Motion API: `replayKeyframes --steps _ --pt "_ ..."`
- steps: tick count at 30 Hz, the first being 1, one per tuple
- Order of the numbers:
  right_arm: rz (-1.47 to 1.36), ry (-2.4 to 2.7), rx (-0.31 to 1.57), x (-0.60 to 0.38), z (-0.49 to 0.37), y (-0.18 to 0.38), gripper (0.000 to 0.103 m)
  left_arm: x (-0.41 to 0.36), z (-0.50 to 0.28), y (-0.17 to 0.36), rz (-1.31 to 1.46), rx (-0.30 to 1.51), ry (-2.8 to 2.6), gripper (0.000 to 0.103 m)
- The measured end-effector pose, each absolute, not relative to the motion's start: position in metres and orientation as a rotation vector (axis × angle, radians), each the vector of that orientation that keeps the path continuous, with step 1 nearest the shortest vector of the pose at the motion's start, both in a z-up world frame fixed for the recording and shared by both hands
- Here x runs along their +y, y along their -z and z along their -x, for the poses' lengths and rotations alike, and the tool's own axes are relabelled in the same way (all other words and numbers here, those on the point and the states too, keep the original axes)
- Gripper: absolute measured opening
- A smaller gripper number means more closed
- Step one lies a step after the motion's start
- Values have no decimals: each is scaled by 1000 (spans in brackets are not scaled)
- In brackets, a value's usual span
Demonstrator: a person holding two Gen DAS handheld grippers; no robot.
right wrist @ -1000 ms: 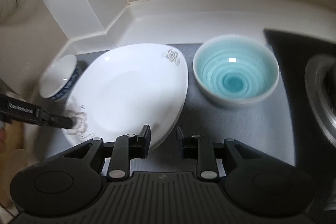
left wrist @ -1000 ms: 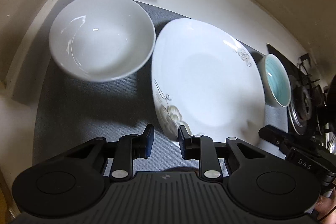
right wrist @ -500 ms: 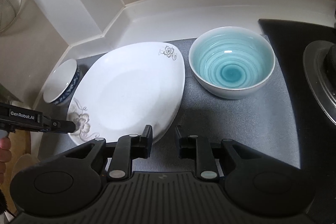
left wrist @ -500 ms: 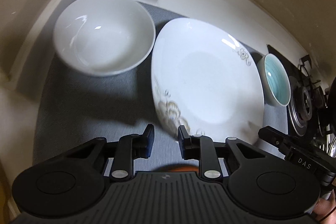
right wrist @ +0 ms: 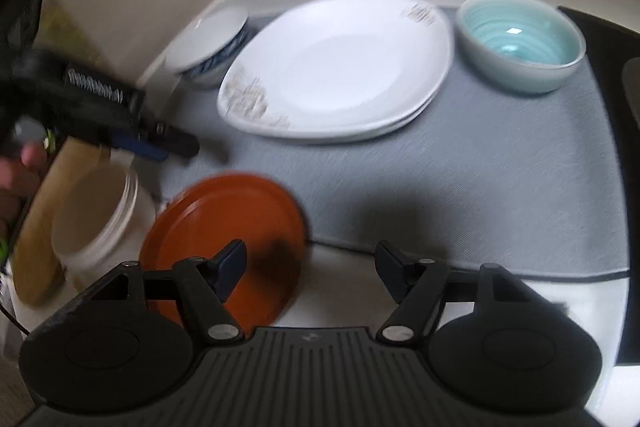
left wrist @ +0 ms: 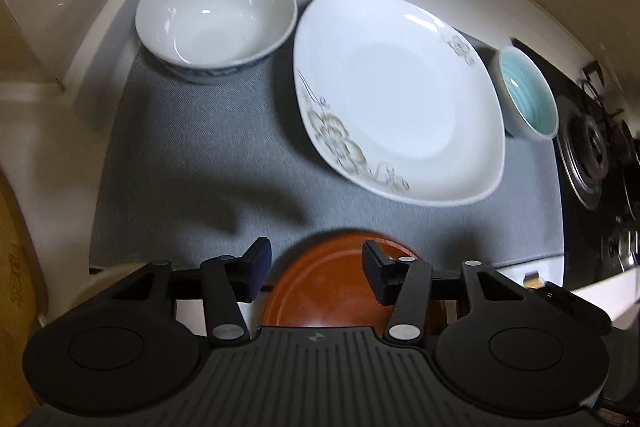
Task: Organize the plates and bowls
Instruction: 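Move both grippers to the rim of the orange-brown plate, then grasp the orange-brown plate rim with both grippers and lift it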
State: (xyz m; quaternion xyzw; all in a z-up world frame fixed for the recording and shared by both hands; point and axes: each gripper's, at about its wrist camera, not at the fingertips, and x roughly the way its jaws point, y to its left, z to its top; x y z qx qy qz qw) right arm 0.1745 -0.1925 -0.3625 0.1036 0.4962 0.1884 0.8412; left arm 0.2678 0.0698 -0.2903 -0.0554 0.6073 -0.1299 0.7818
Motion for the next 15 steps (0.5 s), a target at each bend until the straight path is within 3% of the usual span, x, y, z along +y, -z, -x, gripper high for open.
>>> replayKeyframes --steps 3,5,6,8,11,15 --pt "-198 -350 1068 -181 -176 368 67 70 -263 294 116 1315 269 55" --pt "-181 -286 1080 -180 -177 373 42 70 -262 298 127 1330 265 57" --pt "-192 -269 1068 -182 -176 372 36 68 -262 300 125 1336 260 58" --pt "-232 -240 1079 -191 -175 373 9 64 -260 303 109 1342 272 59" --pt "-218 -127 1061 -213 -165 371 5 56 -255 303 81 1335 324 59" --pt "-265 -32 1048 -244 -157 366 8 40 -249 309 36 1341 379 60"
